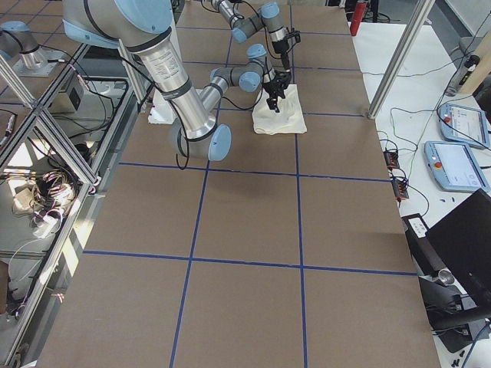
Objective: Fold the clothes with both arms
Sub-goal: 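Lay the near edge on the far half and open both grippers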
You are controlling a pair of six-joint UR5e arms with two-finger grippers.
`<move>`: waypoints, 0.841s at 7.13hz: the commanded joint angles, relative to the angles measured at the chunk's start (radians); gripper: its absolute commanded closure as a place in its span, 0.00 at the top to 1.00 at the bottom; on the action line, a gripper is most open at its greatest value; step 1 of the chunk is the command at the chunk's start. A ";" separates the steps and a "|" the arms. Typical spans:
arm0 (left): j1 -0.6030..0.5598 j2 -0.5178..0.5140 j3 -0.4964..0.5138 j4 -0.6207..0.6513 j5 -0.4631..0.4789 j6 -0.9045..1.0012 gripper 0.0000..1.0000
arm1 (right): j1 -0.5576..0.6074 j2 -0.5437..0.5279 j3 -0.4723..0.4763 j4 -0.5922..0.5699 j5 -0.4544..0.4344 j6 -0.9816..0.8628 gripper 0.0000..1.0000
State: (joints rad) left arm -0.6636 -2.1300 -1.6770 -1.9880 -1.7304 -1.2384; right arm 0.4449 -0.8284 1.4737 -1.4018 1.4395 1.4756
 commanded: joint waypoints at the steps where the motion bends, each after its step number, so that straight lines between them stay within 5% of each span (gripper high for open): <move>1: -0.001 0.002 -0.001 0.000 0.000 -0.001 1.00 | 0.061 0.014 -0.085 0.000 -0.019 -0.057 1.00; 4: 0.001 0.005 0.000 0.000 0.000 -0.003 1.00 | 0.173 0.052 -0.245 0.001 -0.011 -0.077 1.00; 6: 0.015 0.005 0.002 -0.009 -0.001 -0.004 1.00 | 0.286 0.052 -0.234 0.006 0.193 -0.165 1.00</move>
State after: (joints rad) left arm -0.6577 -2.1249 -1.6764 -1.9908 -1.7306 -1.2420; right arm 0.6679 -0.7772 1.2378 -1.4003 1.5180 1.3687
